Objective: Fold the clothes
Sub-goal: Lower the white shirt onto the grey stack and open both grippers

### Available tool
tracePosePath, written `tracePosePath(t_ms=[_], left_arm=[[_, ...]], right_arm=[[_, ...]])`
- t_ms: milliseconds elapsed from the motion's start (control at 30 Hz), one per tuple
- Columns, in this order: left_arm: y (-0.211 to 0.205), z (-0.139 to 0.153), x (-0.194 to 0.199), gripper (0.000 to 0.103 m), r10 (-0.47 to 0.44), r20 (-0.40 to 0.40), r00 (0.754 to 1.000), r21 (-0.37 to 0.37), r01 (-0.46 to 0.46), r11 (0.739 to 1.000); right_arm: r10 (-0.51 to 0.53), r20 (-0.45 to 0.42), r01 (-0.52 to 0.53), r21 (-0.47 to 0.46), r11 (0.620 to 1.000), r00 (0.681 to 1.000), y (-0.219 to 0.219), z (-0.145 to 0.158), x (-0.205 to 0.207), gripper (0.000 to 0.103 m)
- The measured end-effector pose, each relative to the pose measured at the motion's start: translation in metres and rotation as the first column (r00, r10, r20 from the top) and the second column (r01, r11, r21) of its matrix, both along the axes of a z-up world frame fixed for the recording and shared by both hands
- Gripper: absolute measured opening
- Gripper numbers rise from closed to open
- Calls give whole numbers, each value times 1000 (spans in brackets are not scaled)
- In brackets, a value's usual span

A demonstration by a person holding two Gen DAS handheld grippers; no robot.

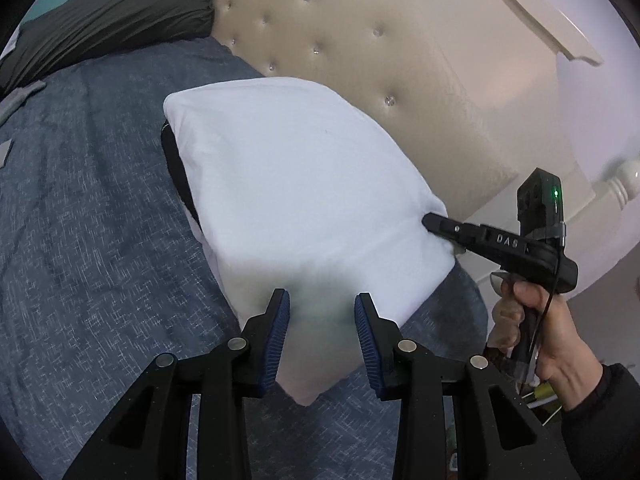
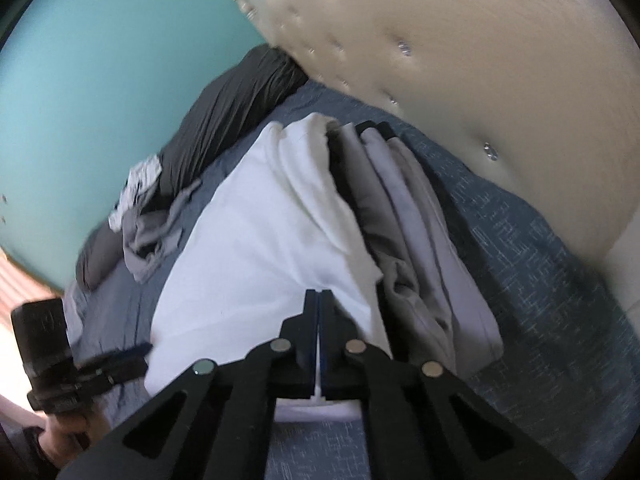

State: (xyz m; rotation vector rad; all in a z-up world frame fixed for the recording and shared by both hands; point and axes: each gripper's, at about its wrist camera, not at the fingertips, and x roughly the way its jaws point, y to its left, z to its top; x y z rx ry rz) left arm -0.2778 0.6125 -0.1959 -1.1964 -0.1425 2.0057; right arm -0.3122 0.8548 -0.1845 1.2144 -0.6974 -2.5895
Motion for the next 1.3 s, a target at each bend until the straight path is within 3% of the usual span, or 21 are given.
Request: tracePosePath(t_ms=[233, 400, 567, 667, 733, 867, 933, 1033, 1133, 1233, 1300], left_arm=[[-2, 2, 0, 36, 4, -11, 1000, -10, -4, 1000], [-5, 5, 1, 36, 2, -10, 1000, -11, -2, 1000], [-4, 7, 2, 36, 3, -13, 1000, -18, -3, 1000], [-5, 8, 2, 36, -3, -13, 1000, -21, 2, 1000], [-6, 9, 3, 36, -3, -17, 1000, -25, 2, 1000], [-9, 9, 2, 36, 6, -15, 1000, -23, -6, 1000], [-9, 11, 3, 36, 7, -22, 1000, -23, -7, 1000], [-8, 12, 4, 36, 0, -27, 1000, -33, -1, 999], [-9, 10, 4, 36, -9, -16, 1000, -39, 8, 999], [-12, 10, 4, 36, -15, -3, 1000, -27, 15, 1000], [-16, 13, 1, 36, -4, -5, 1000, -19, 4, 1000]], right_arm=[[-96, -42, 97, 32, 995, 995, 13, 18, 5, 0], [9, -106, -3, 56, 998, 994, -10, 38, 22, 1], [66, -54, -63, 55, 996, 996, -26, 14, 32, 1], [-30, -32, 31, 18, 999, 999, -1, 1, 36, 0], [-78, -18, 79, 54, 995, 997, 9, 1, 36, 0], [-86, -73, 89, 37, 995, 994, 13, 18, 40, 2], [-30, -109, 36, 55, 998, 994, 2, 30, 37, 2], [55, -91, -45, 108, 993, 994, -18, 35, 21, 2], [31, -2, -31, 123, 992, 1000, -14, 21, 5, 1], [-27, -15, 28, 92, 995, 1000, 3, 27, -1, 1], [7, -31, -4, 108, 994, 999, -2, 39, -9, 1]])
